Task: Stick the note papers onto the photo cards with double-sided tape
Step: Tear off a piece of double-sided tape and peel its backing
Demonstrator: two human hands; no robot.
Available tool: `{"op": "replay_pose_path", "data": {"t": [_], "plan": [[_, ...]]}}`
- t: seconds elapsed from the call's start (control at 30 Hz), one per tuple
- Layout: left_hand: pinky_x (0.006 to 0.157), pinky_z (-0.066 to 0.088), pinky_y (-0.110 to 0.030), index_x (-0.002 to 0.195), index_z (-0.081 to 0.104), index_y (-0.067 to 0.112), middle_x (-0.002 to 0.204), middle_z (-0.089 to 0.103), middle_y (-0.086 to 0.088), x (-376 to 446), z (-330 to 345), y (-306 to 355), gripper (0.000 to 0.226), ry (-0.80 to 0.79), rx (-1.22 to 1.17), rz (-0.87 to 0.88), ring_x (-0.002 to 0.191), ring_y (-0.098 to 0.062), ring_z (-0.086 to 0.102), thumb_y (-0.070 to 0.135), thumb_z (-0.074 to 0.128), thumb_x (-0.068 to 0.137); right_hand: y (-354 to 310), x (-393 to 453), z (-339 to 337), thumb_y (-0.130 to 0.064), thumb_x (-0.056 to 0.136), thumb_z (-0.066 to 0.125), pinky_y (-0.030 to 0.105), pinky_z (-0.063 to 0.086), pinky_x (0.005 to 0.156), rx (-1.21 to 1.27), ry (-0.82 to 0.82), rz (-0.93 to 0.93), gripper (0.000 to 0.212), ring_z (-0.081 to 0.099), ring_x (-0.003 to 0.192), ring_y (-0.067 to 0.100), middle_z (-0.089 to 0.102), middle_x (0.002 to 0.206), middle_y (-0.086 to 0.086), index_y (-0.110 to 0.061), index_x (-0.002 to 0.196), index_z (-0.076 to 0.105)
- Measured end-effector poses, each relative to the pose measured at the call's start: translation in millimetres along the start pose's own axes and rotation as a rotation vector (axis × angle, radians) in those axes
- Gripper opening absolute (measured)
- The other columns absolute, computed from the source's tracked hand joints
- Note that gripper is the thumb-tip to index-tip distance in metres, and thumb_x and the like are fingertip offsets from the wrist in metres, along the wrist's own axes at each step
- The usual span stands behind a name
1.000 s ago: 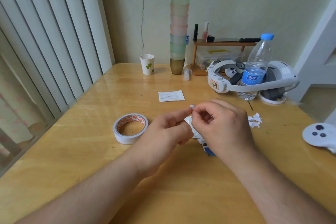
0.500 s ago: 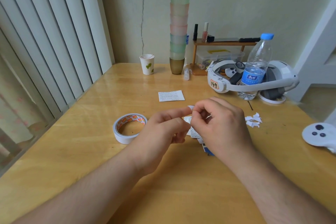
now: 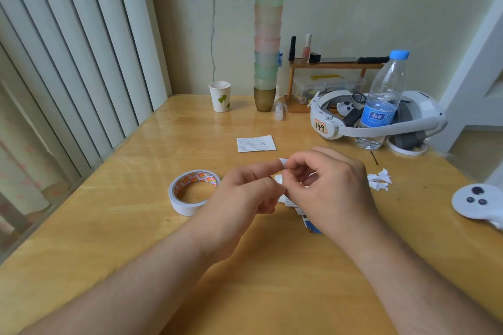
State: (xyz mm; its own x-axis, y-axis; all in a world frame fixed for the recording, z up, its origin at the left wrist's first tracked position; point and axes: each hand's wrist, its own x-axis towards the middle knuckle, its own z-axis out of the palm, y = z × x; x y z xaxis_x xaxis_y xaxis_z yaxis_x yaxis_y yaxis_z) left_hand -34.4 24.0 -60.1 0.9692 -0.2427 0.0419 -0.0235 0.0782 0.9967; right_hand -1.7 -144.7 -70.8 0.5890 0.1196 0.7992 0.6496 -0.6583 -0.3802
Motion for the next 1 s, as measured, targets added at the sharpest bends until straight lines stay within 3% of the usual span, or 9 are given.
{"op": "replay_pose_path", "data": {"t": [0.17, 0.37, 0.7, 1.0], "plan": [[0.08, 0.039, -0.038, 0.111, 0.082, 0.03, 0.074, 0.042, -0.009, -3.0, 4.2, 3.7, 0.041, -0.034, 0.009, 0.018, 0.072, -0.019, 0.039, 0.019, 0.062, 0.077, 0.1, 0.9, -0.9, -0.01, 0.078, 0.075, 0.029, 0.05, 0.056, -0.039, 0.012, -0.016, 0.01, 0.055, 0.058, 0.009, 0.061, 0.068, -0.008, -0.019, 0.075, 0.074], [0.08, 0.04, -0.038, 0.131, 0.071, 0.022, 0.073, 0.047, -0.006, -1.3, 2.7, 0.0, 0.056, -0.008, 0.02, 0.0, 0.07, -0.017, 0.043, 0.021, 0.064, 0.076, 0.5, 0.1, 0.5, -0.008, 0.082, 0.071, 0.034, 0.049, 0.055, -0.052, 0.001, -0.026, 0.01, 0.052, 0.058, 0.013, 0.058, 0.069, -0.006, -0.016, 0.076, 0.07], [0.078, 0.05, -0.031, 0.129, 0.073, 0.022, 0.078, 0.042, -0.01, 0.1, -1.7, 0.5, 0.055, -0.022, -0.033, -0.024, 0.068, -0.018, 0.042, 0.021, 0.062, 0.076, 4.1, 0.8, -0.4, -0.007, 0.085, 0.068, 0.038, 0.049, 0.055, -0.04, 0.011, -0.015, 0.011, 0.052, 0.061, 0.016, 0.056, 0.072, -0.004, -0.015, 0.077, 0.067], [0.08, 0.048, -0.033, 0.127, 0.075, 0.025, 0.078, 0.042, -0.008, -1.5, 0.9, 1.2, 0.051, -0.045, -0.032, -0.005, 0.073, -0.02, 0.039, 0.019, 0.062, 0.078, 2.5, 0.7, 0.4, -0.007, 0.08, 0.08, 0.029, 0.053, 0.056, -0.028, 0.015, -0.017, 0.012, 0.054, 0.056, 0.007, 0.063, 0.073, -0.008, -0.018, 0.084, 0.076]]}}
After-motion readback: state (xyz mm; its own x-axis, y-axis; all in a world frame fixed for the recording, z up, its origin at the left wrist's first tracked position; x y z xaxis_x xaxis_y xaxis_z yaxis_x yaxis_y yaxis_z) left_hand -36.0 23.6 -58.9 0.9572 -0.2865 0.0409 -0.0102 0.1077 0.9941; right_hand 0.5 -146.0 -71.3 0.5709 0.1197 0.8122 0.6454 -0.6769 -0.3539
